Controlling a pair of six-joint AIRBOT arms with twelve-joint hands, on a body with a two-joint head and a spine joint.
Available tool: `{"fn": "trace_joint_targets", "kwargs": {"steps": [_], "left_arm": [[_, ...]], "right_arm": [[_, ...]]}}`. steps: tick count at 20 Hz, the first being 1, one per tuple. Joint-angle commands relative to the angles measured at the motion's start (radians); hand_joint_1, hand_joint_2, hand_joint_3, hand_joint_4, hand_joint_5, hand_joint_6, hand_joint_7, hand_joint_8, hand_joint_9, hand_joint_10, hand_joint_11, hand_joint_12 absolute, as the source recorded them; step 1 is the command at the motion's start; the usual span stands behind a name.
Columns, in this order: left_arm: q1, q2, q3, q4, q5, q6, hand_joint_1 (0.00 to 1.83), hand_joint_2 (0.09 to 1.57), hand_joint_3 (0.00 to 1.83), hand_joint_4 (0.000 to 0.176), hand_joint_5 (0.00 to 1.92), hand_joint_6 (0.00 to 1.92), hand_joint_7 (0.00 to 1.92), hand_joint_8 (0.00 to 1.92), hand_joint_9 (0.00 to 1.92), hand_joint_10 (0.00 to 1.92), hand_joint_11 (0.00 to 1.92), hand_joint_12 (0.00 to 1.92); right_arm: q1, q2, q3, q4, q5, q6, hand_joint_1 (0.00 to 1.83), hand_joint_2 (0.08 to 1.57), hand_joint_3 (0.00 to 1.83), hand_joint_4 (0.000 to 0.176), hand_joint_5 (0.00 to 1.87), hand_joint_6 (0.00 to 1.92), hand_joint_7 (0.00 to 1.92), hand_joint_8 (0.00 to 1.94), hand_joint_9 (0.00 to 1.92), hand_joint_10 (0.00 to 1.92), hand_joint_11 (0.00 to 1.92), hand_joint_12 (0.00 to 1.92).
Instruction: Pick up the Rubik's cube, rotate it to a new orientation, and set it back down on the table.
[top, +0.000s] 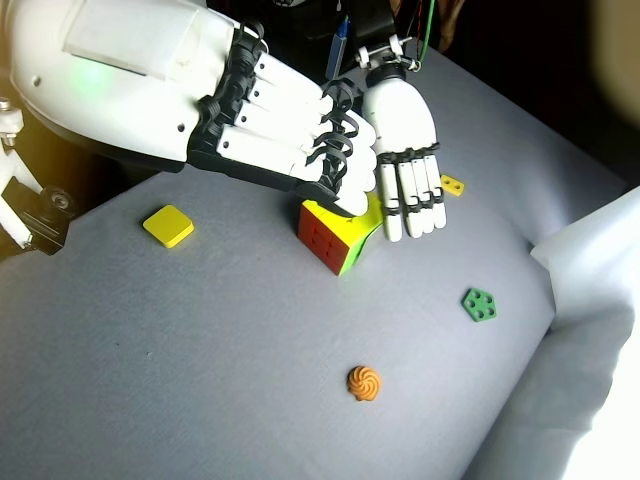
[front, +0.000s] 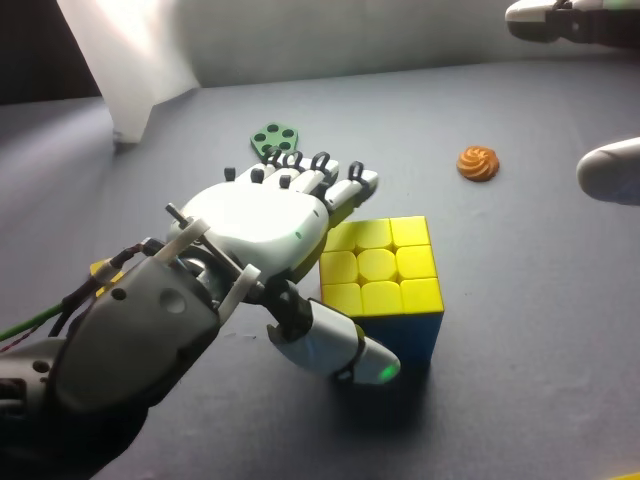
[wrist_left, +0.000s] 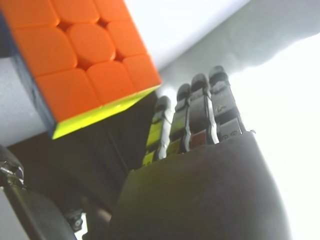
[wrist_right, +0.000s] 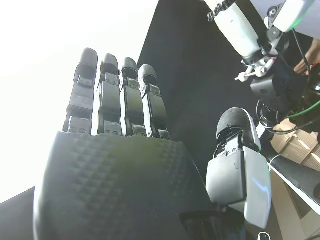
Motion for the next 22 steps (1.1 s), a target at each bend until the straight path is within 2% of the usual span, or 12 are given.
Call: {"fn": "trace_joint_targets", "kwargs": {"steps": [1,3,4,10,11,13,15,16,19,20,21,22], "left_arm": [[-0.007,-0.005,0.006,0.062,-0.044,0.003,0.58,0.64,0.00,0.143,0.00,0.00,0.00,0.00,0.00,0.00,0.00,0.00],[-0.009,-0.012,0.013,0.050,-0.043,0.014,0.58,0.64,0.00,0.141,0.00,0.00,0.00,0.00,0.00,0.00,0.00,0.00],[-0.010,-0.015,0.016,0.045,-0.043,0.019,0.54,0.67,0.00,0.169,0.00,0.00,0.00,0.00,0.00,0.00,0.00,0.00],[-0.013,-0.042,0.047,0.027,-0.039,0.031,0.53,0.67,0.00,0.176,0.00,0.00,0.00,0.00,0.00,0.00,0.00,0.00],[-0.014,-0.045,0.054,0.025,-0.034,0.035,0.55,0.67,0.00,0.168,0.00,0.00,0.00,0.00,0.00,0.00,0.00,0.00],[-0.015,-0.052,0.071,0.024,-0.015,0.039,0.51,0.68,0.00,0.168,0.00,0.00,0.00,0.00,0.00,0.00,0.00,0.00],[-0.013,-0.058,0.084,0.020,-0.005,0.043,0.52,0.70,0.00,0.158,0.00,0.00,0.00,0.00,0.00,0.00,0.00,0.00],[-0.012,-0.061,0.088,0.020,-0.004,0.043,0.51,0.71,0.00,0.124,0.00,0.00,0.00,0.00,0.00,0.00,0.00,0.00],[-0.003,-0.070,0.102,0.020,-0.002,0.043,0.52,0.71,0.00,0.130,0.00,0.00,0.00,0.00,0.00,0.00,0.00,0.00],[0.001,-0.073,0.105,0.018,-0.001,0.043,0.52,0.71,0.00,0.115,0.00,0.00,0.00,0.00,0.00,0.00,0.00,0.00],[0.005,-0.075,0.109,0.018,0.002,0.043,0.52,0.71,0.00,0.133,0.00,0.00,0.00,0.00,0.00,0.00,0.00,0.00],[0.009,-0.077,0.113,0.018,0.006,0.043,0.52,0.71,0.00,0.133,0.00,0.00,0.00,0.00,0.00,0.00,0.00,0.00]], "right_arm": [[0.011,0.000,-0.001,0.027,0.079,0.002,0.10,1.10,0.00,0.000,0.22,0.00,0.22,0.01,0.20,0.01,0.00,0.51],[0.011,0.000,-0.001,0.027,0.079,0.002,0.11,1.10,0.00,0.000,0.22,0.00,0.22,0.01,0.20,0.01,0.00,0.51],[0.011,0.000,-0.001,0.027,0.079,0.002,0.06,1.11,0.00,0.000,0.19,0.00,0.21,0.00,0.19,0.00,0.00,0.49],[0.009,0.000,-0.001,0.027,0.079,0.002,0.10,1.09,0.00,0.000,0.21,0.00,0.22,0.00,0.21,0.00,0.00,0.54],[0.009,0.000,-0.001,0.027,0.079,0.002,0.08,1.09,0.00,0.000,0.22,0.00,0.23,0.00,0.21,0.00,0.00,0.53],[0.009,0.000,-0.001,0.027,0.079,0.002,0.10,1.08,0.00,0.000,0.23,0.00,0.24,0.00,0.23,0.00,0.00,0.57],[0.009,0.000,-0.001,0.027,0.080,0.002,0.11,1.07,0.00,0.000,0.24,0.00,0.24,0.00,0.23,0.00,0.00,0.60],[0.009,0.001,-0.001,0.027,0.080,0.002,0.13,1.06,0.00,0.000,0.24,0.00,0.25,0.00,0.25,0.01,0.00,0.59],[0.009,0.001,-0.001,0.027,0.080,0.002,0.10,1.07,0.00,0.000,0.21,0.00,0.21,0.00,0.20,0.00,0.00,0.51],[0.009,0.001,-0.001,0.027,0.080,0.002,0.10,1.06,0.00,0.000,0.24,0.00,0.23,0.00,0.23,0.00,0.00,0.61],[0.009,0.001,-0.001,0.027,0.080,0.002,0.07,1.07,0.00,0.000,0.23,0.00,0.22,0.00,0.22,0.00,0.00,0.62],[0.009,0.001,-0.001,0.027,0.080,0.002,0.07,1.07,0.00,0.000,0.23,0.00,0.22,0.00,0.22,0.00,0.00,0.62]]}}
